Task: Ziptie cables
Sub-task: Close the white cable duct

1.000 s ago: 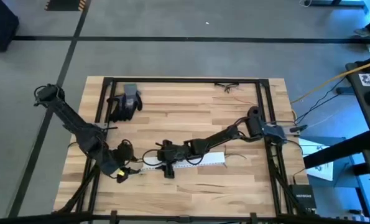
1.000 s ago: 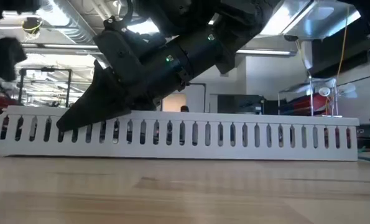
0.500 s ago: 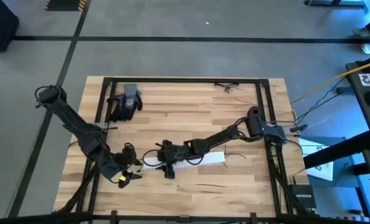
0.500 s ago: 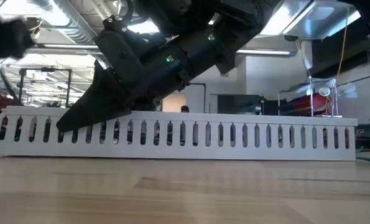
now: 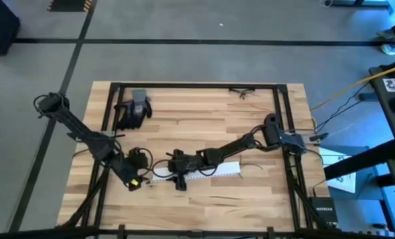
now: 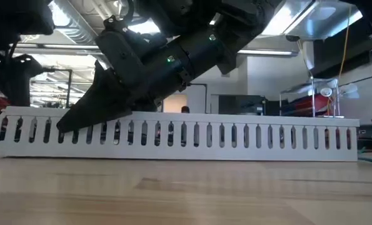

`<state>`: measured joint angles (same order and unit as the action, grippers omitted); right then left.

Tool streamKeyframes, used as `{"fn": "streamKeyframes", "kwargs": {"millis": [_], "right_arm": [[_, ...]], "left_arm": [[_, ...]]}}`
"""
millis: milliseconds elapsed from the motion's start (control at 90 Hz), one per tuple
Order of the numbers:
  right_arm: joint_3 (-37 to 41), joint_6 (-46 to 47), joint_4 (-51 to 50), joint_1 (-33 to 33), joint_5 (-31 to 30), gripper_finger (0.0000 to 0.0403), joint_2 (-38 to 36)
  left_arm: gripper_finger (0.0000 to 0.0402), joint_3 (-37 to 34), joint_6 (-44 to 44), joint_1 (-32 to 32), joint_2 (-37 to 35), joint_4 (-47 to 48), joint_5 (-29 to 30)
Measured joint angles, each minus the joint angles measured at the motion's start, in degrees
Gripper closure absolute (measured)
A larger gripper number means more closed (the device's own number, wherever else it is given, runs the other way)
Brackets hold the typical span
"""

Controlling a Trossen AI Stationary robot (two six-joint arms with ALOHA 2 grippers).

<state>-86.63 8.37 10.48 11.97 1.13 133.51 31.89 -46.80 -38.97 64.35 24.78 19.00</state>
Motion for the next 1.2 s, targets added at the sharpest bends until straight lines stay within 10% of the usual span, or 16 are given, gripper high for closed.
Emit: {"fn": "streamKeyframes", "kwargs": {"millis": [656,1200], "right_arm": [[0.0,-0.31,0.09,-0.02,-0.02,0.0175,0.02],[0.0,-0.2,-0.22,0.0,-0.02,0.0175,0.04]], "left_arm": [[0.036,0.42,4.75,2.21,2.94,-1.0,-2.75],[0.0401,1.22,-0.3,-3.09,16.27,-10.17,-6.05]]}}
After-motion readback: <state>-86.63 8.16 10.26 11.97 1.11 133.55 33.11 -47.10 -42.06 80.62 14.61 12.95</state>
